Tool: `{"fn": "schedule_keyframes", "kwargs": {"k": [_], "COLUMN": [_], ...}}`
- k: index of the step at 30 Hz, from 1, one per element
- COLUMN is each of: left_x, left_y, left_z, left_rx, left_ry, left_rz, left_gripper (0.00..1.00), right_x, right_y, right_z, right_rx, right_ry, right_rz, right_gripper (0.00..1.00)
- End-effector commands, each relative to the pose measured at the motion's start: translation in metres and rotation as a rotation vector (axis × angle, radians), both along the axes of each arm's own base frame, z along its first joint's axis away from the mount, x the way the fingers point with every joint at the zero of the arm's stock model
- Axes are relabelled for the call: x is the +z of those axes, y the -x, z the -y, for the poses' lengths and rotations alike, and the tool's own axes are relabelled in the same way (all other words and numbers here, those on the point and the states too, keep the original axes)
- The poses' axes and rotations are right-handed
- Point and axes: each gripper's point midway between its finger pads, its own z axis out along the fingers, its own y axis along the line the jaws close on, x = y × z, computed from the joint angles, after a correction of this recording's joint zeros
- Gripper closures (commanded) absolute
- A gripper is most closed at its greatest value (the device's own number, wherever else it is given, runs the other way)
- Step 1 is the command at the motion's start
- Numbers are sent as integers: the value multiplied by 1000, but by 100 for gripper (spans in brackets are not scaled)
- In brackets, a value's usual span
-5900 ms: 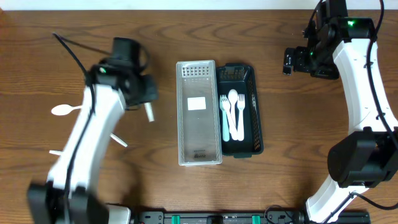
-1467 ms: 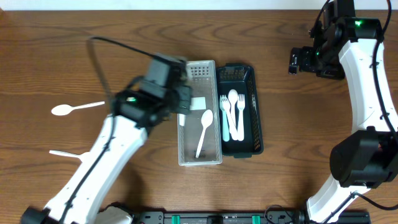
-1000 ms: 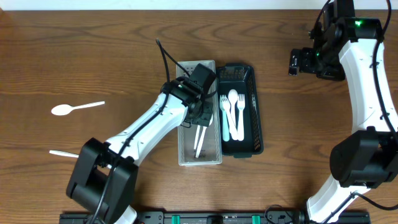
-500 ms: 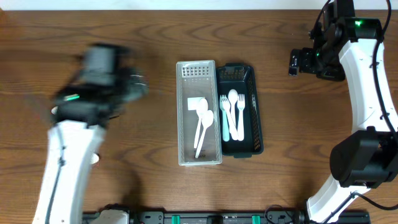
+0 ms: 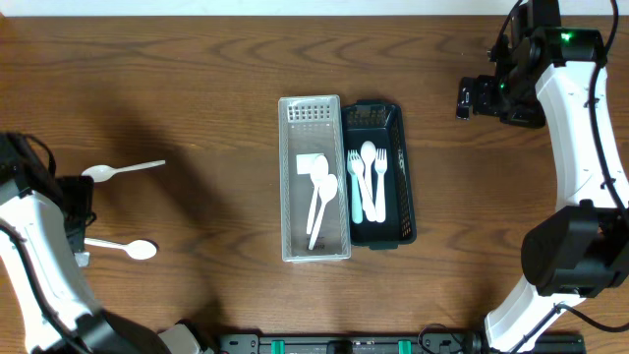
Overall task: Pack container
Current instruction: 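Move left gripper to a third spoon and grasp its handle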
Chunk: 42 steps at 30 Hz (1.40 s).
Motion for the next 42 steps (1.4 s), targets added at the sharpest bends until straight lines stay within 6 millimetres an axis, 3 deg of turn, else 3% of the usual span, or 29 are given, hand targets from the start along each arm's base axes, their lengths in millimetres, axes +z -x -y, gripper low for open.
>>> {"fn": "schedule_keyframes", "kwargs": {"k": [1, 7, 16, 28, 38, 42], "left_x": [-33, -85, -131, -156, -171, -175], "left_y": [1, 1, -3, -9, 3, 9], "left_z": [7, 9, 8, 11, 26, 30], "left_rx": [-27, -90, -212, -285, -284, -283], "left_ry": [94, 147, 210, 260, 295, 306], "left_rz": [-30, -92, -164, -164, -171, -181], "left_gripper": [2, 2, 2, 1, 0, 7], "right_x": [-3, -3, -3, -3, -3, -3], "right_y": [0, 0, 1, 1, 1, 1], "right_z": [3, 3, 3, 3, 4, 4], "right_rx": [7, 7, 6, 6, 5, 4], "right_ry": [5, 5, 5, 5, 6, 5], "right_rz": [-6, -8, -12, -12, -11, -11], "right_gripper": [1, 1, 1, 1, 1, 1]}}
